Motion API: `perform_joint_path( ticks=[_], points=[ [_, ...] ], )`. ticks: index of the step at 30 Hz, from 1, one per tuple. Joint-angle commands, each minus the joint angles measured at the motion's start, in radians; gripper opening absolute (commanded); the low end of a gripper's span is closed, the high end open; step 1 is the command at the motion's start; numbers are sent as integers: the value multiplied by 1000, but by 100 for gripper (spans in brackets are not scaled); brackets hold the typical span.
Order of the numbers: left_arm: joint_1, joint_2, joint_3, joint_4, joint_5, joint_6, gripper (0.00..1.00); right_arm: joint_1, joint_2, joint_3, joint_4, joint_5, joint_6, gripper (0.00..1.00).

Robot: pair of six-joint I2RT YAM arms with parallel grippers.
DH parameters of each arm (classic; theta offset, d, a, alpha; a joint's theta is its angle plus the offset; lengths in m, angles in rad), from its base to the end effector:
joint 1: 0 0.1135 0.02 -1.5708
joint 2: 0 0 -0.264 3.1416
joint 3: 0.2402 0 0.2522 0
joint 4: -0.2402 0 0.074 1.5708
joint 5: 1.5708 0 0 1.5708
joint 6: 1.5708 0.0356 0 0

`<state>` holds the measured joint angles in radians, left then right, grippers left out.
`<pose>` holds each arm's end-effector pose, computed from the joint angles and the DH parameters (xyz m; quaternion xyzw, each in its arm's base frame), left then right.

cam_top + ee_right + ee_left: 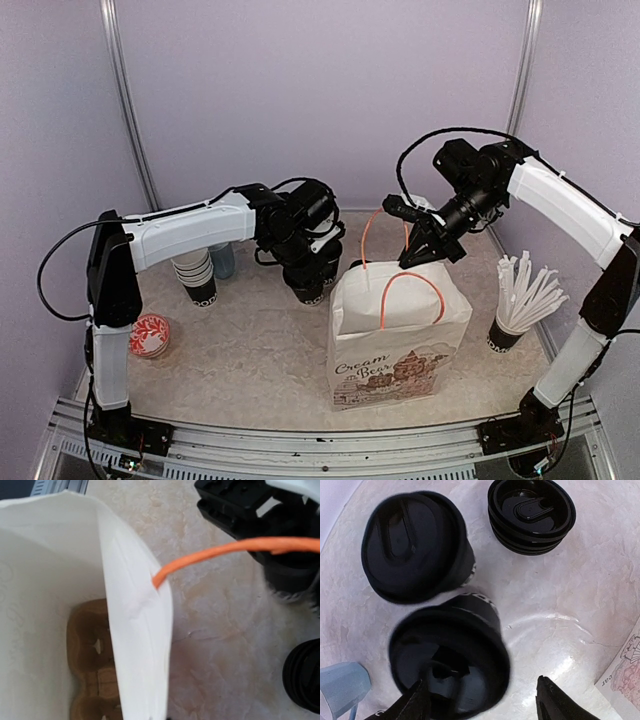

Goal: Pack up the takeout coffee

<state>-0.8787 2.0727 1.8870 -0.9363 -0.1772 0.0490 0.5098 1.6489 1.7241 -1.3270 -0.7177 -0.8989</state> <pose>0.2895 -0.3395 0.2604 0.4169 0.8773 -0.0104 0.2376 0.2609 0.1727 0.3592 -0.6411 0.6683 0.3114 0.2129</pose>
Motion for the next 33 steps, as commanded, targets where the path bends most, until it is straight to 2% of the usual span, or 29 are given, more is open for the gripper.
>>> perform_joint_path(
  ticks=[1, 7, 13, 19, 28, 33],
  points=[
    [-11, -28, 20, -61, -8, -39, 64, -5, 8, -10, -50, 11, 9, 0],
    [-8, -179, -54, -75, 10, -87, 63, -1, 18, 6, -50, -27, 17, 0],
    [18, -260, -118, -31, 27, -105, 70, 4, 33, 3, -49, -37, 15, 0],
    [48, -165, -13, -48, 1, -122, 77, 6, 34, 6, -48, -43, 15, 0],
    [115, 38, 199, -105, 21, -115, 80, 9, 27, -10, -45, -49, 15, 0],
    [141, 96, 227, -113, 35, -130, 80, 9, 29, -17, -41, -52, 15, 0]
  ],
)
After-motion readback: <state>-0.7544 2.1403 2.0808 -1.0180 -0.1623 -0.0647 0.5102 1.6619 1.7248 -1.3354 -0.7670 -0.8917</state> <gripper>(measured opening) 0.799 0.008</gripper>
